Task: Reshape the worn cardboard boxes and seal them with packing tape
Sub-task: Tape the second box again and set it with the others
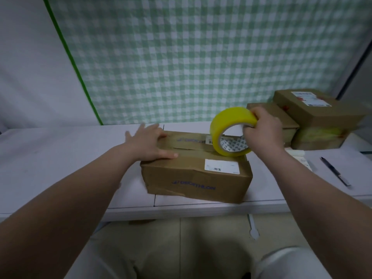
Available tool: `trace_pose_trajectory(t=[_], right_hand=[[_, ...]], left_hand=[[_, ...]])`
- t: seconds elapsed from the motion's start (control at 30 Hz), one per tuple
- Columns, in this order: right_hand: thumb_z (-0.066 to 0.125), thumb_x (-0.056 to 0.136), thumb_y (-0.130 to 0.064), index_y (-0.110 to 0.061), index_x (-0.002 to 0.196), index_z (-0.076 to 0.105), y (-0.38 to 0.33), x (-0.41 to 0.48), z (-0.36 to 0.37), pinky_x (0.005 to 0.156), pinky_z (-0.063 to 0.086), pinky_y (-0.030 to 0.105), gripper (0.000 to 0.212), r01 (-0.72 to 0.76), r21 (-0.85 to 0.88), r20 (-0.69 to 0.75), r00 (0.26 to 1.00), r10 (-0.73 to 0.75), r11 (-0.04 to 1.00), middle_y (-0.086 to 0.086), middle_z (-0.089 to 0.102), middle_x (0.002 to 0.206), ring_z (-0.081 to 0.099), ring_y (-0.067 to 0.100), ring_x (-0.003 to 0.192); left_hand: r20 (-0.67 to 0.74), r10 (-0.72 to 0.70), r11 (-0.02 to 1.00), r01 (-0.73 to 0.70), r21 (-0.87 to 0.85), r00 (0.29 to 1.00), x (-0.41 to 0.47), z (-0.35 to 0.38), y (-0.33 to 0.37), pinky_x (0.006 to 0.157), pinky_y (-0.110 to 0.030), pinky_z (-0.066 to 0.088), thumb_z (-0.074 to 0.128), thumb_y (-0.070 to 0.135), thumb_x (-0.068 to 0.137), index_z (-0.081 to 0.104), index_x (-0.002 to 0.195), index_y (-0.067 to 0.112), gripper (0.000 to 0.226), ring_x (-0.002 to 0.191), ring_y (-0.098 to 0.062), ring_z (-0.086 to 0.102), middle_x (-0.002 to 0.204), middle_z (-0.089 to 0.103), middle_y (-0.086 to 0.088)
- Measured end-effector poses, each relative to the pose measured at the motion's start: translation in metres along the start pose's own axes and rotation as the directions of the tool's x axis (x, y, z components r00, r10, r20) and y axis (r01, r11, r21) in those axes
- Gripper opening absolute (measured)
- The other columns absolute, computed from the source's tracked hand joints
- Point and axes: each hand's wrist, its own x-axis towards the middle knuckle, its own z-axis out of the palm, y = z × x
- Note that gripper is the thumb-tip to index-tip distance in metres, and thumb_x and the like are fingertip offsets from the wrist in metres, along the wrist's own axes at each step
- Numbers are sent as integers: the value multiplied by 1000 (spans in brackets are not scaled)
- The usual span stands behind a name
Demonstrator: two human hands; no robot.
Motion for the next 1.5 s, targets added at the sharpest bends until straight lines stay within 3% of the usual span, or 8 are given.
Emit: trace_pose_trajectory(t=[0.07, 0.13, 0.2, 0.3, 0.5, 0.7, 1.03, 1.5], right_hand=[[54, 83, -9, -18, 106, 59, 1, -2, 0, 66, 35, 34, 25, -21, 42, -10, 1000, 21, 999, 1, 55, 83, 51, 31, 95], [55, 84, -8, -18, 106, 60, 1, -4, 0, 66, 38, 34, 25, -59, 107, -3, 998, 60, 993, 2, 59, 86, 53, 26, 87], [56, 84, -8, -18, 105, 61, 3, -8, 0, 67, 44, 36, 24, -87, 175, 25, 996, 84, 981, 1, 60, 88, 56, 26, 85], [57, 84, -10, -19, 102, 60, 10, -12, -1, 69, 46, 36, 20, -74, 196, 63, 996, 62, 978, 2, 60, 88, 57, 26, 84], [57, 81, -6, -14, 115, 61, 14, 2, -34, 74, 37, 29, 35, 87, 18, -27, 996, -86, 996, 8, 62, 106, 55, 29, 97], [51, 82, -3, -22, 129, 54, 20, 0, -51, 76, 45, 40, 51, 206, -127, 74, 977, -198, 970, 8, 52, 115, 52, 31, 101], [56, 86, -15, -27, 131, 54, 37, -1, -62, 67, 33, 34, 47, 269, -422, 197, 959, -202, 866, 8, 49, 117, 50, 33, 110], [49, 85, 1, -27, 128, 54, 72, -15, -31, 62, 36, 33, 52, 227, -444, 218, 966, -141, 867, 6, 50, 123, 53, 33, 104]], left_hand=[[12, 140, 990, -140, 5, 990, 2, 0, 27, 111, -55, 16, 60, 70, 72, 43, 137, 30, 79, 141, -27, 23, 150, 33, 4], [14, 213, 976, -212, -52, 977, 4, 6, 47, 96, -37, 37, 62, 68, 73, 51, 126, 24, 70, 120, -23, 48, 127, 52, 4], [-12, 205, 977, -205, -50, 979, 6, 12, 55, 86, -30, 37, 61, 69, 72, 50, 127, 22, 74, 116, -20, 50, 128, 53, 4], [-32, 200, 980, -201, -16, 979, 9, 17, 54, 89, -31, 35, 61, 70, 71, 44, 135, 22, 82, 119, -19, 48, 138, 47, 2], [-25, 208, 978, -208, 13, 978, 9, 13, 56, 86, -35, 43, 64, 72, 67, 50, 126, 24, 77, 103, -14, 50, 122, 53, 6], [-22, 214, 975, -212, 65, 977, 10, 15, 57, 94, -41, 42, 59, 74, 69, 45, 133, 24, 82, 111, -18, 51, 128, 52, 5], [-29, 217, 974, -214, 80, 976, 14, 19, 52, 104, -46, 32, 52, 82, 64, 41, 135, 29, 89, 121, -19, 46, 136, 48, 7], [-37, 214, 976, -212, 53, 976, 13, 21, 50, 107, -47, 27, 38, 92, 55, 40, 136, 33, 101, 125, -18, 43, 138, 46, 12]])
